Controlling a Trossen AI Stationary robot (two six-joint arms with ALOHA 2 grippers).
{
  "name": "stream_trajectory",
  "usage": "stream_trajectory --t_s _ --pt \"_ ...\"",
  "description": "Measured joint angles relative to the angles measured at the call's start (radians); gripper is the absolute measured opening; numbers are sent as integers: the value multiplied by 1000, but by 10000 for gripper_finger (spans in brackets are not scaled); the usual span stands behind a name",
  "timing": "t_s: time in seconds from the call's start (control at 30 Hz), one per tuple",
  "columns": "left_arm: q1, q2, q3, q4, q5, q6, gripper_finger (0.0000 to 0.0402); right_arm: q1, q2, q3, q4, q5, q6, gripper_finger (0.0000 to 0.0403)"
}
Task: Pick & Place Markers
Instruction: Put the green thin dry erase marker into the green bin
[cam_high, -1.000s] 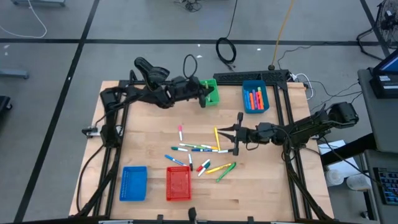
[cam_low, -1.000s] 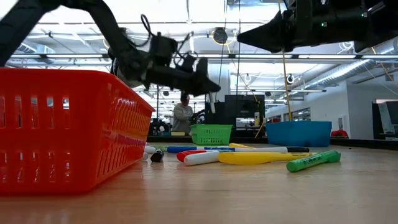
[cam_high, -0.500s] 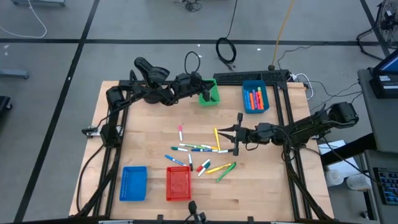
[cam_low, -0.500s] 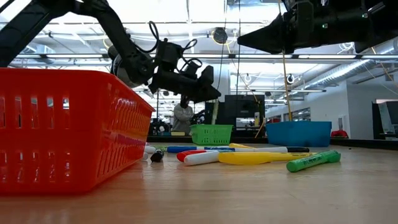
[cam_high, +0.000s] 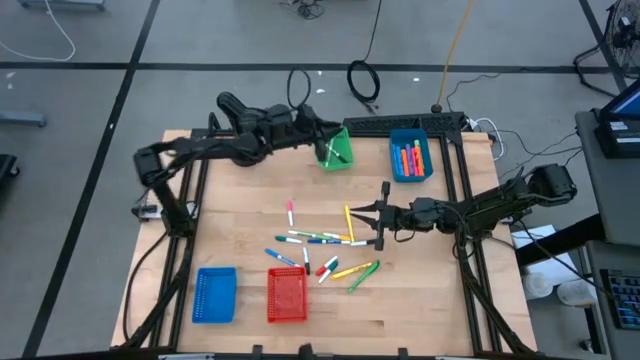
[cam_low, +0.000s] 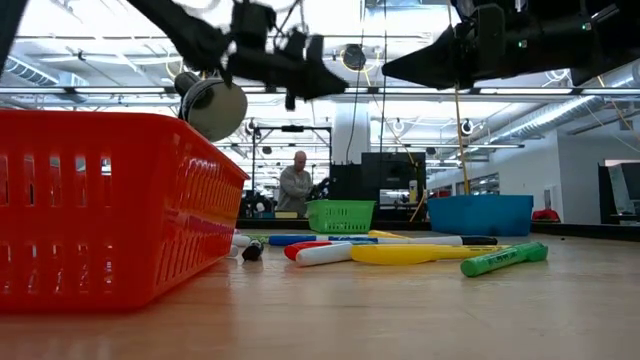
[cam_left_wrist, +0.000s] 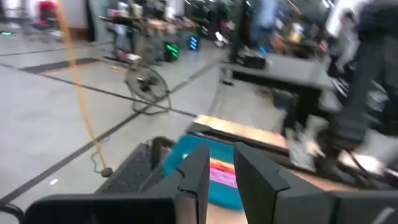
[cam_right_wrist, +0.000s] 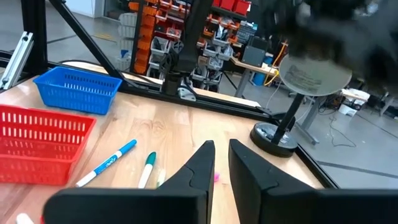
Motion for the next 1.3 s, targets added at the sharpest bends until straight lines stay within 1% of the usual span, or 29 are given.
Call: stream_trajectory --t_s 0.1,0.17,0.27,0.37,0.43,0.53,0.6,0.67,0.73,0.77,0.83,0.9,1.03,1.2,1.3 --pt "-47 -89 0 -172 18 82 76 0 0 0 -10 0 27 34" --pt "-94 -137 0 -276 30 185 77 0 0 0 -11 0 37 34" --pt "-199 -186 0 -382 30 310 77 0 0 0 -10 0 37 34" --pt "-318 -196 0 -467 12 372 90 0 0 0 -4 0 36 34" --pt "-400 -195 0 -522 -56 394 110 0 0 0 -2 0 36 34" --pt "-512 -173 0 -591 -214 401 157 0 0 0 -2 1 37 34" --pt "-567 -150 -1 -668 -327 391 194 0 0 0 -2 2 37 34" --pt "-601 -120 -1 -722 -396 391 228 0 0 0 -2 2 38 34" --pt "-616 -97 -1 -805 -390 382 254 0 0 0 -1 1 45 34" --pt "-617 -79 -1 -823 -367 365 263 0 0 0 -1 1 47 34" --pt "-612 -43 -1 -854 -322 325 276 0 0 0 -3 1 48 34" --pt "-599 -11 -3 -880 -312 306 283 0 0 0 -3 1 48 34" --pt "-575 36 -1 -906 -313 287 282 0 0 0 -6 0 47 34" --pt "-526 75 0 -926 -310 287 268 0 0 0 -10 0 46 34" --pt "-492 98 -1 -940 -262 267 257 0 0 0 -10 0 46 34"
